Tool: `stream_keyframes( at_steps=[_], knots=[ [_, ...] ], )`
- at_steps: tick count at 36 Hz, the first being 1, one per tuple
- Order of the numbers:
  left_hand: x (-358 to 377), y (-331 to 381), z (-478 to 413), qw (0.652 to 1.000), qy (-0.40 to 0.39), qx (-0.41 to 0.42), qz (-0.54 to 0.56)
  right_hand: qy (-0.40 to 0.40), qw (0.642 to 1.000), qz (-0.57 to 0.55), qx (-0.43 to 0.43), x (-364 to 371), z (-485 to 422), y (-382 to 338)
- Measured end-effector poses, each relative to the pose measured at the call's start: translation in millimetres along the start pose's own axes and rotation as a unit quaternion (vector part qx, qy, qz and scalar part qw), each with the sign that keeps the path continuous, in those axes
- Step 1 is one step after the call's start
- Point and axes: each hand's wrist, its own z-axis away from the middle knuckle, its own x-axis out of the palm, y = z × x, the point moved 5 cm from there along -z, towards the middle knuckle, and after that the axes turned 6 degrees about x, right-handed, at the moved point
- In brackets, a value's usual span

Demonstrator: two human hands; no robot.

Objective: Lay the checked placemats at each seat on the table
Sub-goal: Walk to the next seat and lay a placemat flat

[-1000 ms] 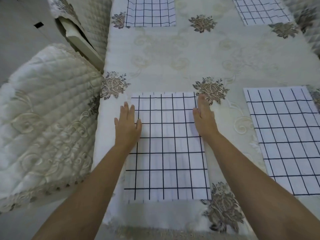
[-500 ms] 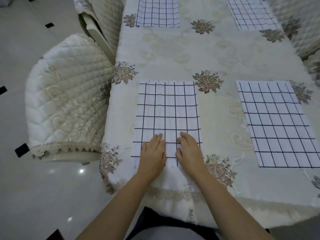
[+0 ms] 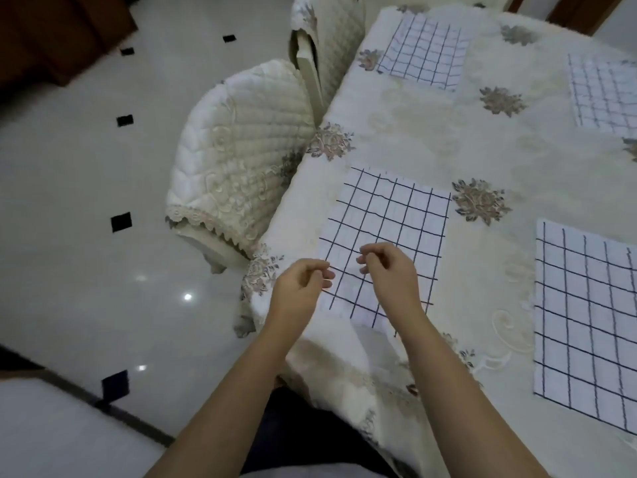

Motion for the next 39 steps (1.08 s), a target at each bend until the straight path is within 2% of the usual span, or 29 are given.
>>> stream_keyframes(
  at_steps=[5, 10, 17, 28, 39],
  knots=[
    [-55.4, 26.5, 7.2, 0.995, 0.079, 0.016, 0.053, -0.075, 0.994, -0.060, -0.046, 47.2, 16.6, -48.2],
    [-123.9, 39.7, 6.6, 0.981, 0.165, 0.033, 0.100, -0.152, 0.981, -0.075, -0.091, 107.2, 31.3, -91.6],
    [-240.3, 30.0, -14.5, 0.971, 0.225, 0.031, 0.079, -0.216, 0.963, -0.116, -0.112, 218.4, 46.8, -148.3],
    [-426.8, 9.5, -72.4, 0.961, 0.270, 0.020, 0.047, -0.237, 0.959, -0.137, -0.075, 397.2, 44.9, -209.0],
    [-481.3, -3.0, -178.2, 0.972, 0.229, -0.011, 0.061, -0.181, 0.971, -0.150, -0.046, 475.6, -40.0, -254.1]
  ],
)
